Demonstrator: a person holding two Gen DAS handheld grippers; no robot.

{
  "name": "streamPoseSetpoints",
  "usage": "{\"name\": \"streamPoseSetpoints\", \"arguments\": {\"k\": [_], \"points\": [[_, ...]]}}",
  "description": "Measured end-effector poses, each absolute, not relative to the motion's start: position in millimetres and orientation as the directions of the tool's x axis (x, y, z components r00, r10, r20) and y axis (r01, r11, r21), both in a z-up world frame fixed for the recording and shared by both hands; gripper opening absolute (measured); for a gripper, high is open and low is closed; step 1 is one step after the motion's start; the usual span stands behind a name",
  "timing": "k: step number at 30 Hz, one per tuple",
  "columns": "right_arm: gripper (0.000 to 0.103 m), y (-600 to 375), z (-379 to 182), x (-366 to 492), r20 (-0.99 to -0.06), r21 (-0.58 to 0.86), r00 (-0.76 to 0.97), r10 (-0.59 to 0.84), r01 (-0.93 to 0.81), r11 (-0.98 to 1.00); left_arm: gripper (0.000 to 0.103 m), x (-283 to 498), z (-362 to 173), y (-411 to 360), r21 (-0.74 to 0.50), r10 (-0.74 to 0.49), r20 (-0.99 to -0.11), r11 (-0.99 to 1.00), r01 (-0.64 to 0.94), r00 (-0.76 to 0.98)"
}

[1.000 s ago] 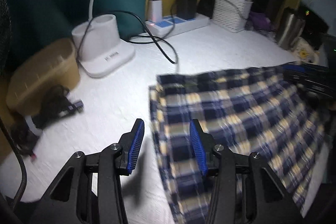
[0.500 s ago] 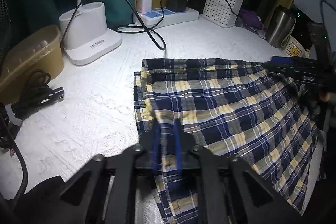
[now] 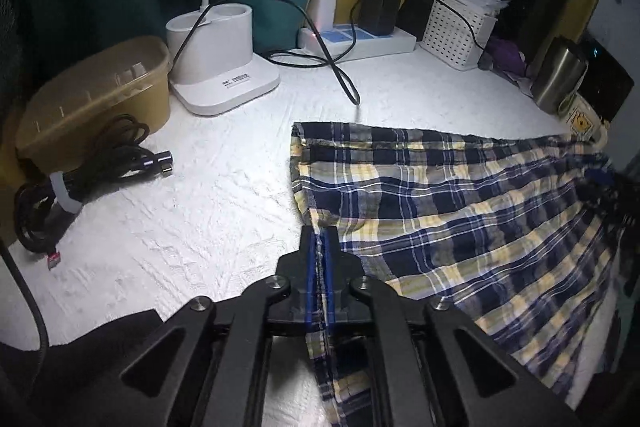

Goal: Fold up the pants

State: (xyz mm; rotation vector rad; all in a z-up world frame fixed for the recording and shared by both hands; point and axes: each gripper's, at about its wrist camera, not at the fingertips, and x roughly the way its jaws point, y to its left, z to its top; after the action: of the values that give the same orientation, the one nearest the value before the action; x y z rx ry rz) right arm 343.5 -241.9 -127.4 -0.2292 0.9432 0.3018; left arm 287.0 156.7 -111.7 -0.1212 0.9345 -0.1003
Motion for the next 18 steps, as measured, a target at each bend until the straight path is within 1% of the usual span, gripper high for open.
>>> {"name": "streamPoseSetpoints", "arguments": {"k": [1, 2, 3, 8, 13, 16, 18], "points": [[0.080, -246, -127, 342, -0.818, -0.066, 0.556, 0.145, -0.342, 0.937, 0.019, 286, -111, 157, -0.137, -0.126, -0.799, 0.990, 0.026, 0.588], [0.080, -253, -125, 338, -0.814, -0.072, 0.565, 0.136, -0.330, 0.941, 0.030, 285, -109, 157, -0.128, -0.113, -0.803, 0.992, 0.017, 0.586], [0.080, -260, -122, 334, -0.808, -0.077, 0.576, 0.127, -0.317, 0.945, 0.032, 281, -107, 159, -0.129, -0.112, -0.802, 0.992, 0.013, 0.587], [0.080, -295, -107, 311, -0.777, -0.079, 0.623, 0.094, -0.245, 0.966, 0.034, 248, -101, 158, -0.118, -0.103, -0.818, 0.993, 0.010, 0.566], [0.080, -312, -109, 295, -0.778, -0.084, 0.624, 0.074, -0.220, 0.972, 0.034, 214, -110, 142, -0.127, -0.127, -0.842, 0.991, 0.036, 0.523], [0.080, -319, -107, 288, -0.757, -0.075, 0.649, 0.071, -0.194, 0.978, 0.034, 192, -109, 133, -0.141, -0.126, -0.825, 0.990, 0.016, 0.551], [0.081, -324, -106, 283, -0.752, -0.077, 0.656, 0.063, -0.183, 0.980, 0.052, 182, -110, 129, -0.166, -0.149, -0.823, 0.986, 0.018, 0.548]]}}
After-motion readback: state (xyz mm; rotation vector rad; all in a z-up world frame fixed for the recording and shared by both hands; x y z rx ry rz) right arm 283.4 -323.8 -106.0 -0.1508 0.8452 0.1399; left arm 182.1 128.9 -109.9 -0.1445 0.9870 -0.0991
